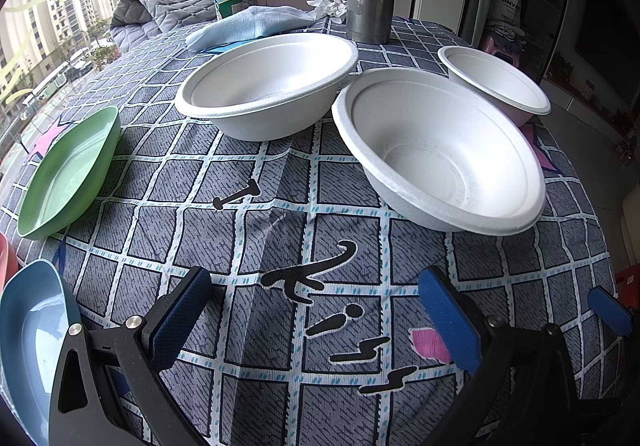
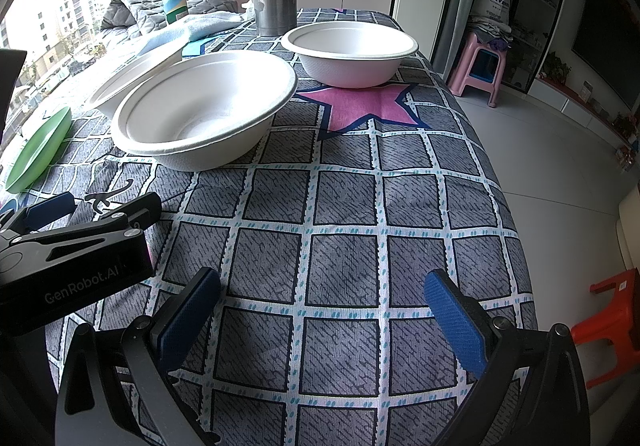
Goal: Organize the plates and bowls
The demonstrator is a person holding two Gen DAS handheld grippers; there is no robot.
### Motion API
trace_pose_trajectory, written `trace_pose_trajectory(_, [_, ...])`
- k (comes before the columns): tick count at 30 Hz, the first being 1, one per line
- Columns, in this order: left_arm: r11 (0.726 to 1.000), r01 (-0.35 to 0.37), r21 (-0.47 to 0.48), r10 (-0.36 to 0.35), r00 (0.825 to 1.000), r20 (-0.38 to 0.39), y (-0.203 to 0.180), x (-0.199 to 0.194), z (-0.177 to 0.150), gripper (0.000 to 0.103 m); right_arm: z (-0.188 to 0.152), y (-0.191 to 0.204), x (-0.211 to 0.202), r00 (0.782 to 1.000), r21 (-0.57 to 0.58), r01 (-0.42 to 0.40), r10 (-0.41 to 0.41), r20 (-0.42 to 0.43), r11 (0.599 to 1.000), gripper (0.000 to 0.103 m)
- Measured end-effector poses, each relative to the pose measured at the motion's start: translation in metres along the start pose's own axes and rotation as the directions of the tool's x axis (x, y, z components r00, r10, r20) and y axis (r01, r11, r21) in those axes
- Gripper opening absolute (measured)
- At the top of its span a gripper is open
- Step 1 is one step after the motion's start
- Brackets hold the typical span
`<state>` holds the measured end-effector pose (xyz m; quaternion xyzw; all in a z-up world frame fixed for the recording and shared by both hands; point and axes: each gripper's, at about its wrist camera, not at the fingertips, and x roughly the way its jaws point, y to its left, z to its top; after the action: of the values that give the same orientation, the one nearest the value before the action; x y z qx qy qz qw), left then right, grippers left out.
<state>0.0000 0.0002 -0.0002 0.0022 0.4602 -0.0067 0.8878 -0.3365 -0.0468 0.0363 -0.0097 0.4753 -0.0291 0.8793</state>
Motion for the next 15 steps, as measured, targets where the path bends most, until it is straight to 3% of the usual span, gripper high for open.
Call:
trace_pose_trajectory(9, [1.0, -0.004, -0.004, 0.004, 1.0, -0.004, 0.0, 0.0, 0.0, 0.103, 0.001, 0.001, 0.002, 1.0, 0.004, 0.001, -0.001, -0.004, 1.0, 0.102])
trace_pose_trajectory(15, [1.0, 0.012, 0.022, -0.008, 0.985, -0.171, 0.002, 0.003, 0.011, 0.103, 0.012, -0.004, 0.007, 0.991, -0.041, -0.031, 0.025, -0.133, 0.999, 0.102])
